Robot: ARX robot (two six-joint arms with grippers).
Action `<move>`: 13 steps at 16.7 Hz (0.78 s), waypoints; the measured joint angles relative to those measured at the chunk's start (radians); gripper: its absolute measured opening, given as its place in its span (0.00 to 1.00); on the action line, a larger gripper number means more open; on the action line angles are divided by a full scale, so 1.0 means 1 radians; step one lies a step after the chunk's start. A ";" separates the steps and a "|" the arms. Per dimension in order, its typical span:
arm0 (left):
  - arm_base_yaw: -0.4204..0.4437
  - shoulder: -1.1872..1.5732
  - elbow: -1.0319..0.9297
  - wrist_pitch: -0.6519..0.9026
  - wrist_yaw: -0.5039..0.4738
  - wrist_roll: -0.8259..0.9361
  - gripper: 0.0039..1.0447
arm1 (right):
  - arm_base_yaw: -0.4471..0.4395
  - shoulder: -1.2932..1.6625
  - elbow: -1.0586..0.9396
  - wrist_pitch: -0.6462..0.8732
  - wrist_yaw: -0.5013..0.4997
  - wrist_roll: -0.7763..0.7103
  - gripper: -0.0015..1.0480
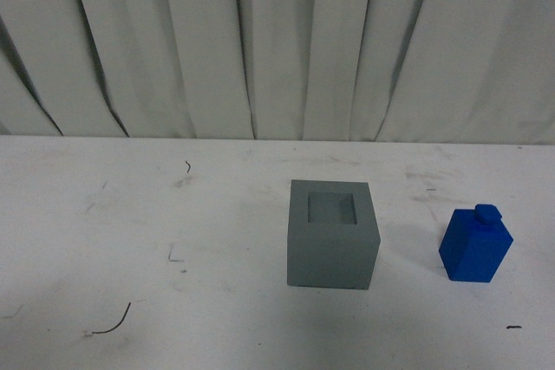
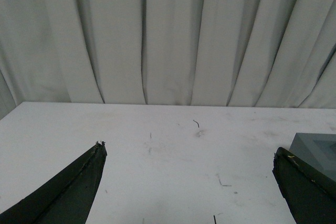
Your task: Insert blue part into gray base
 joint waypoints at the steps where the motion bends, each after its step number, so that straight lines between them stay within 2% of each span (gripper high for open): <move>1: 0.000 0.000 0.000 0.000 0.000 0.000 0.94 | 0.000 0.202 0.124 0.093 -0.007 -0.009 0.94; 5: 0.000 0.000 0.000 0.000 0.000 0.000 0.94 | 0.013 0.450 0.286 0.090 -0.010 -0.043 0.94; 8: 0.000 0.000 0.000 0.000 0.000 0.000 0.94 | 0.024 0.591 0.404 0.031 -0.020 -0.076 0.94; 13: 0.000 0.000 0.000 0.000 0.000 0.000 0.94 | 0.035 0.690 0.517 -0.032 -0.026 -0.120 0.94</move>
